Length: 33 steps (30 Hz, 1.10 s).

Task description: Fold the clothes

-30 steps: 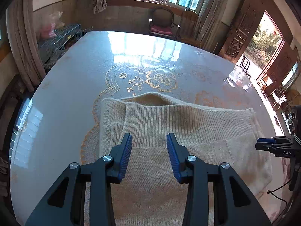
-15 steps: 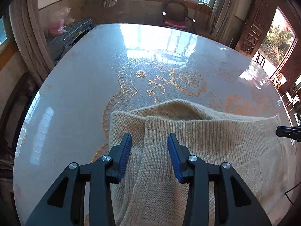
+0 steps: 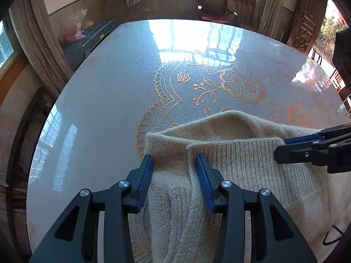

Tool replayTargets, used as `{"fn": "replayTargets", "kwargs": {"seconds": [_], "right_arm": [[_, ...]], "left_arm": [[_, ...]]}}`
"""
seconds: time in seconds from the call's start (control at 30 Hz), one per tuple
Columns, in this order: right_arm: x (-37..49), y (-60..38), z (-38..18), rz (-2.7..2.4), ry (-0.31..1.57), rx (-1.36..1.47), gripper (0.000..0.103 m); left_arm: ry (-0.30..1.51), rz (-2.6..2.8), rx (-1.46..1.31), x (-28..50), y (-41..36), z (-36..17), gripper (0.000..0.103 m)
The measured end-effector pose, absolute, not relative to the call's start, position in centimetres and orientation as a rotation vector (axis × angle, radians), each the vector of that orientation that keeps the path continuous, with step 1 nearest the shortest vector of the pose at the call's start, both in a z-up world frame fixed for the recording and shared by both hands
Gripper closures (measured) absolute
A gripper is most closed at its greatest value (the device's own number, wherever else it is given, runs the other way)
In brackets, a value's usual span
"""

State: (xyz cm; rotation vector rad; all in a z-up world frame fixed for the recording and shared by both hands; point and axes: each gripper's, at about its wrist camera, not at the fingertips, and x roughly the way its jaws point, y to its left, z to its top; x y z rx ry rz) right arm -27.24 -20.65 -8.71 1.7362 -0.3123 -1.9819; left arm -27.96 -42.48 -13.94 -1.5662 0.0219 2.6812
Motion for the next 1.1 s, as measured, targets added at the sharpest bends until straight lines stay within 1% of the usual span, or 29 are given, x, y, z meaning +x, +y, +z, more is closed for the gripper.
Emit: {"fn": "replayTargets", "kwargs": {"seconds": [0.13,0.2,0.33,0.43,0.5,0.57,0.63,0.77,0.8,0.87,0.9,1.03,1.1], "right_arm": [[-26.3,-20.9,-7.8,-2.055,-0.216,1.708,0.068],[-24.5,-19.1,-5.7,-2.085,-0.219,1.645,0.068],[-18.1,-12.4,-2.9,-2.067,-0.334,1.542,0.066],[-13.5,-6.7,-2.9,-2.093,-0.394,1.567,0.065],[-12.0,-2.8,-3.6,-2.162,-0.435,1.607,0.065],[-11.2,1.7,-3.8,-2.223,-0.536,1.628,0.065],[-11.6,4.6,-4.0,-2.263,-0.634,1.619,0.065],[-13.4,9.5,-4.3,-2.341,-0.862,1.571,0.065],[-13.9,10.4,-4.4,-2.347,-0.914,1.554,0.064],[-15.3,11.6,-4.8,-2.328,-0.973,1.553,0.064],[-15.9,12.1,-4.9,-2.320,-0.993,1.552,0.064],[-19.2,11.7,-6.6,-2.278,-0.974,1.562,0.064],[-20.6,11.2,-7.2,-2.290,-0.926,1.598,0.064]], "left_arm": [[-0.078,2.717,-1.538,-27.1,-44.5,-12.5,0.055],[-0.109,2.730,-1.467,-25.6,-45.4,-11.1,0.055],[-0.177,2.747,-1.379,-21.6,-47.5,-8.8,0.055],[-0.161,2.737,-1.385,-20.0,-48.2,-8.4,0.055],[-0.136,2.726,-1.408,-19.5,-48.3,-8.6,0.055],[-0.153,2.704,-1.438,-19.8,-48.1,-9.1,0.055],[-0.163,2.669,-1.478,-20.5,-47.1,-9.5,0.055],[-0.048,2.645,-1.520,-21.9,-45.0,-11.0,0.055],[-0.045,2.643,-1.522,-22.1,-45.0,-11.1,0.055],[-0.038,2.639,-1.526,-22.6,-44.9,-11.4,0.055],[-0.034,2.637,-1.528,-22.8,-44.8,-11.5,0.055],[-0.020,2.628,-1.536,-23.8,-44.7,-12.0,0.055],[-0.013,2.624,-1.539,-24.3,-44.6,-12.3,0.055]]}}
